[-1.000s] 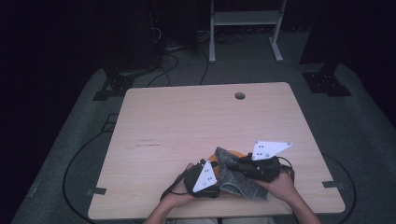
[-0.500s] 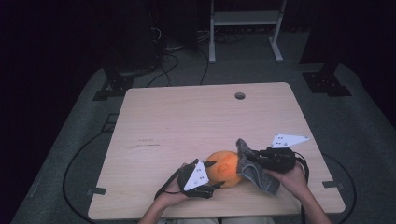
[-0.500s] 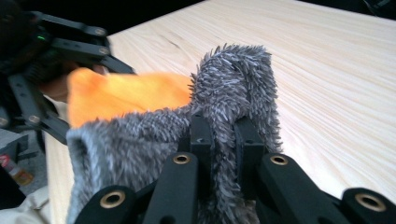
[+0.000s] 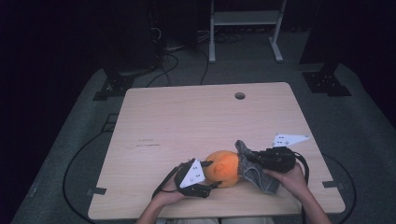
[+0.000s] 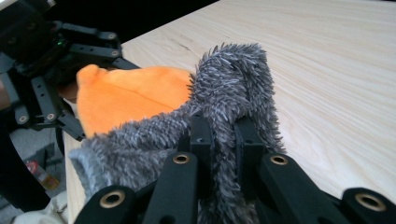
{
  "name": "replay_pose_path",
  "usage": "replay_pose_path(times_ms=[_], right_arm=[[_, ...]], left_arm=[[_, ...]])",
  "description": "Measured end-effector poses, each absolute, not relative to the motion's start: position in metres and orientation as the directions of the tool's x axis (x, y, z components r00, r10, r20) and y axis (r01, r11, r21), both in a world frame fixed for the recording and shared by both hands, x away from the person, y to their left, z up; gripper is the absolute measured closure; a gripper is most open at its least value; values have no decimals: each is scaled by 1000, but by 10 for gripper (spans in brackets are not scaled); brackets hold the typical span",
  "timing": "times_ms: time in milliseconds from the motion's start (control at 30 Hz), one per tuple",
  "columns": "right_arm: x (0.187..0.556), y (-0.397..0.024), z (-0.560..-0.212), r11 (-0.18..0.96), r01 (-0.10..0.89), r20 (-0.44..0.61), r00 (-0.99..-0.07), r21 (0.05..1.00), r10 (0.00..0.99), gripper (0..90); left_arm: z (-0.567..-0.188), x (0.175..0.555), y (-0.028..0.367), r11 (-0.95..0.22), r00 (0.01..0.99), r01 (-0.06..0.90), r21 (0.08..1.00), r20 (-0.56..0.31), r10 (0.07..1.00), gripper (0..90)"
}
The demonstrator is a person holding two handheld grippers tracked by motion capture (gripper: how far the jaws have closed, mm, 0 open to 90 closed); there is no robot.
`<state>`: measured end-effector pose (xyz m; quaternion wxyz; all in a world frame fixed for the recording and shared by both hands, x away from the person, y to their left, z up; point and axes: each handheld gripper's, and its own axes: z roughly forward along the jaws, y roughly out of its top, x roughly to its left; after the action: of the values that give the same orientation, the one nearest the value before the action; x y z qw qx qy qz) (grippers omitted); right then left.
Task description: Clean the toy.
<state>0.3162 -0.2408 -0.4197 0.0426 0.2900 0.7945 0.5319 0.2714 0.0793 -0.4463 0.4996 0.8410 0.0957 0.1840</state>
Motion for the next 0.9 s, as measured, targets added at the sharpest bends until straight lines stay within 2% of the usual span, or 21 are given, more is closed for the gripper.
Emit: replay_pose_path(times_ms=[167,267,500,700,800,900], right_arm=[[315,-242,-417,207,415,286,-840,886,462,805],[317,-236,-419,226,412,275,-843,882,463,805],[322,-247,-427,234,466,290,-796,853,532,805],[316,-241,-414,176,410,289,-834,895,469,805],[317,-234,-417,221,410,267,-835,885,482,805],[322,-238,-427,228,451,288,-810,863,510,805]], left_arm=[[-447,273,81,-479,913,-7,878,200,354,305],[-447,275,84,-469,914,5,883,186,360,305],[-448,277,87,-460,917,18,888,169,361,305],[-448,277,86,-456,916,20,890,167,364,303],[-448,277,87,-456,916,20,890,166,364,303],[-448,279,88,-452,916,28,892,158,368,302]])
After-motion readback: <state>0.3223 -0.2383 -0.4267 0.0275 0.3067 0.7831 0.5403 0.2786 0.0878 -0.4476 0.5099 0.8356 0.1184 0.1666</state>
